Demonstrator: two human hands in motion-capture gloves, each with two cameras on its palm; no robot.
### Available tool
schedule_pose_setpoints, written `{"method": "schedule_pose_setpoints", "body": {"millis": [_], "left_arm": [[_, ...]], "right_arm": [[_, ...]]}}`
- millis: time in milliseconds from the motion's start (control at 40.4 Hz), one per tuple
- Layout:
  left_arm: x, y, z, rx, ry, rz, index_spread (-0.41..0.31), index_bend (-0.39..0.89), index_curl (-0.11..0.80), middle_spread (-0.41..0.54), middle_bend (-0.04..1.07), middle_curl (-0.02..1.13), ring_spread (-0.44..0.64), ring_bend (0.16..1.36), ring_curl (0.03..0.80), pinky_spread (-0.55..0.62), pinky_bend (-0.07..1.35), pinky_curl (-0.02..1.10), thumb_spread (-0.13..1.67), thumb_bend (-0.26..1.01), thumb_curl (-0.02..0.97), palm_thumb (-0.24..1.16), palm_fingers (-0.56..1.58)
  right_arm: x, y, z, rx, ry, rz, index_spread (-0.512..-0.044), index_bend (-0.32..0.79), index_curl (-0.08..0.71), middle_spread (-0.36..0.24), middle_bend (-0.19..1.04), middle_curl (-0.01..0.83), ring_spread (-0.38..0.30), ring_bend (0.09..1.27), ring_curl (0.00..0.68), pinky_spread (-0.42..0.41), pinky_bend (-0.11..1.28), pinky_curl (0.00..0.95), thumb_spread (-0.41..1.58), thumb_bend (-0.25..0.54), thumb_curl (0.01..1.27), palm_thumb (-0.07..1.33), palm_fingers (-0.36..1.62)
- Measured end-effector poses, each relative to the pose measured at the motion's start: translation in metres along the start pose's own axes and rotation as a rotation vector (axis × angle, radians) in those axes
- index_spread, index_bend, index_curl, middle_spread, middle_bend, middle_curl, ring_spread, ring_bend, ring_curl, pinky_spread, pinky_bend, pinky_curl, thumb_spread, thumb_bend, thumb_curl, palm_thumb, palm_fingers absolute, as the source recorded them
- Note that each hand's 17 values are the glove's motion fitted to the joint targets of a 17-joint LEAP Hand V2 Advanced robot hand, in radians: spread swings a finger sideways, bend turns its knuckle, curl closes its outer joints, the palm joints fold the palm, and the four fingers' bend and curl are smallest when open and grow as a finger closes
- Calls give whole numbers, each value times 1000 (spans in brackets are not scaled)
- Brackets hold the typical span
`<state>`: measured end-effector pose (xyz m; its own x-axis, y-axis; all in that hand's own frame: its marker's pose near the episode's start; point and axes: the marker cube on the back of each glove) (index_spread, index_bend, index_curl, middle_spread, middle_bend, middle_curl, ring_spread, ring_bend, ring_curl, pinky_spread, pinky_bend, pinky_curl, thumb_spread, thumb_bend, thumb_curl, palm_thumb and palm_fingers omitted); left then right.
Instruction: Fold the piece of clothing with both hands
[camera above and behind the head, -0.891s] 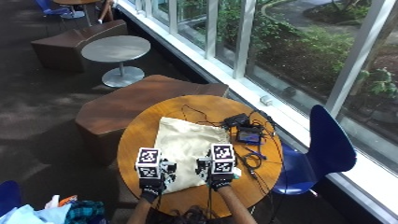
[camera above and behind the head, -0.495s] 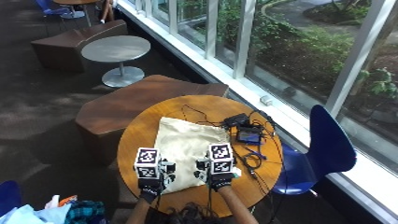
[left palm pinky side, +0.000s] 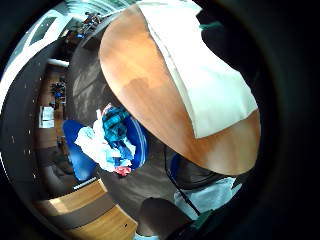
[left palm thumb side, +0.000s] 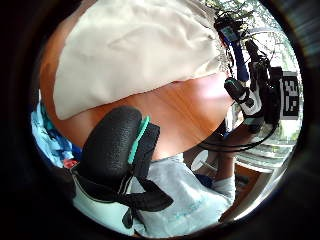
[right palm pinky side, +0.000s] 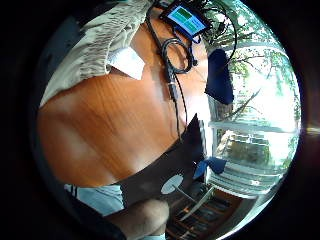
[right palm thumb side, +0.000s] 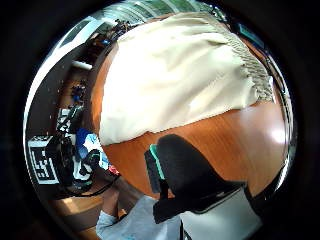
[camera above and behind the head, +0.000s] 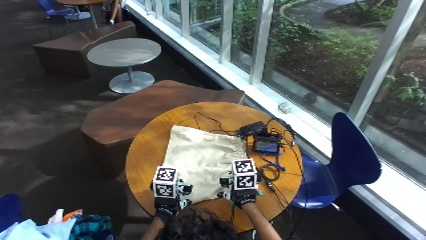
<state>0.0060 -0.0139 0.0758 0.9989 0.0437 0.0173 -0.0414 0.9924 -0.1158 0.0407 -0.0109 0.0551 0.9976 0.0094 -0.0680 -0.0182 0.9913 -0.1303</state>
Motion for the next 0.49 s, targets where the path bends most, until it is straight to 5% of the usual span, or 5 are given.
{"method": "schedule_pose_setpoints", "body": {"millis": [297, 495], "left_arm": [[0, -13, 49, -108, 9, 36, -36, 106, 172, 71, 243, 356, 154, 629, 302, 238, 623, 320, 1116, -17, 259, 194, 255], [-4, -27, 47, 149, -116, -30, -103, 271, 265, -1, 191, 343, 95, 540, 271, 145, 587, 308, 1181, 17, 276, 277, 462]], "right_arm": [[15, -22, 43, -66, 47, -60, -302, 142, 224, 68, 179, 266, 177, 277, 202, 231, 599, 334, 1105, 1, 309, 398, 31], [20, -32, 45, 31, 137, -88, -351, 192, 256, -35, 198, 279, 40, 330, 221, 91, 626, 335, 1198, 62, 333, 563, 315]]}}
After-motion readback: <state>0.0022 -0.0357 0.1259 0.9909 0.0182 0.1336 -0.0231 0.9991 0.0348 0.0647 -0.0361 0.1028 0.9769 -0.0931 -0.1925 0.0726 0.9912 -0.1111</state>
